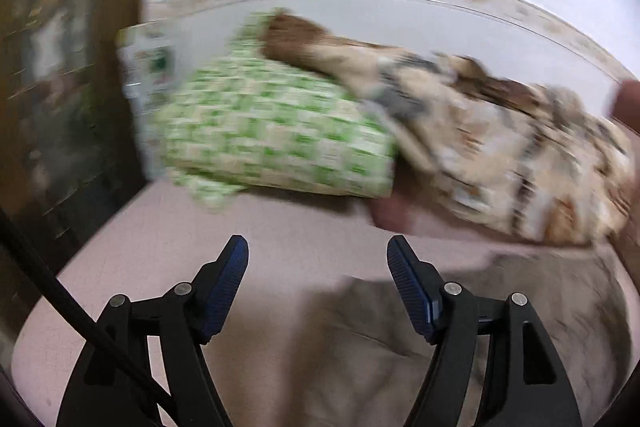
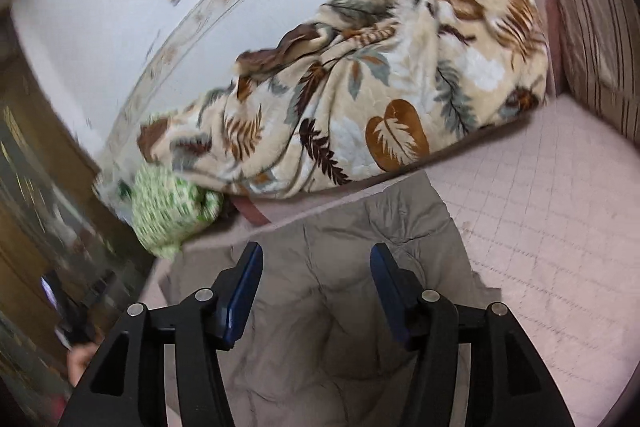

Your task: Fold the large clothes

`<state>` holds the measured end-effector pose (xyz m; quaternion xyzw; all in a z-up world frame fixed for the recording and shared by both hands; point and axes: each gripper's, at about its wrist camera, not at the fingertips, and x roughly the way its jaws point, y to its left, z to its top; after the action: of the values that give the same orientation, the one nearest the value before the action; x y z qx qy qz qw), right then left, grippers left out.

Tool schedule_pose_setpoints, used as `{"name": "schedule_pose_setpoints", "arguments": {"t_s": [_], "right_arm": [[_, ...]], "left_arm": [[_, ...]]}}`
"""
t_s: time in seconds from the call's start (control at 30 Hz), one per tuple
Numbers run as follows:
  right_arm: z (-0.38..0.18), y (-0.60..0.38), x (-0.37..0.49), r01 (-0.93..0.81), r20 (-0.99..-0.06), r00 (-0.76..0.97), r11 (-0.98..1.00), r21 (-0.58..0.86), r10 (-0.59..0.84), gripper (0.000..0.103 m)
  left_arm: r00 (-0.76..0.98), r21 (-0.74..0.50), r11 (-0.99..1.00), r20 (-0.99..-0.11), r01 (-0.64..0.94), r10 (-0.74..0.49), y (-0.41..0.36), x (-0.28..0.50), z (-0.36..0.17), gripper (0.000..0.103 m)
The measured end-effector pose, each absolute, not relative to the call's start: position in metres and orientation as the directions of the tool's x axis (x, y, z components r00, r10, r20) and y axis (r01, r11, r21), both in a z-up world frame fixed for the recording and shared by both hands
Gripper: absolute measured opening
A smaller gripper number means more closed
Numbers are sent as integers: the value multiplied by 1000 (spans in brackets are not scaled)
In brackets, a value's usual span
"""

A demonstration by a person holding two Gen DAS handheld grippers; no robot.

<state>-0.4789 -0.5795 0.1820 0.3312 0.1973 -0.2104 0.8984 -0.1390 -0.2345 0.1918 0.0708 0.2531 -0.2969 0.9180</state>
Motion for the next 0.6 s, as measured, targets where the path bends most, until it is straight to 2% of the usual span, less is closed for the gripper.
{"name": "schedule_pose_setpoints", "arguments": {"t_s": [0.1,0.2,0.27,0.37,0.47,0.6], "right_arm": [[170,-563,-463,515,-541,805,738,436,-243,60],[150,-550,-441,514,-580,780,771,376,-237,60],[137,-542,-426,511,-600,764,792,335,-239,60],[118,-537,-406,518,-644,723,814,265,-250,60],[97,-539,-388,546,-697,653,822,162,-297,60],[77,-549,-376,563,-727,619,813,148,-297,61]], "left_arm": [[560,-48,703,-569,709,-603,-275,-170,172,71],[469,-33,626,-632,779,-617,-322,-199,145,71],[458,1,606,-657,795,-599,-344,-209,130,71],[500,106,636,-721,764,-481,-376,-208,101,71],[459,86,656,-782,749,-421,-388,-188,72,73],[425,52,666,-806,744,-412,-396,-168,51,78]]}}
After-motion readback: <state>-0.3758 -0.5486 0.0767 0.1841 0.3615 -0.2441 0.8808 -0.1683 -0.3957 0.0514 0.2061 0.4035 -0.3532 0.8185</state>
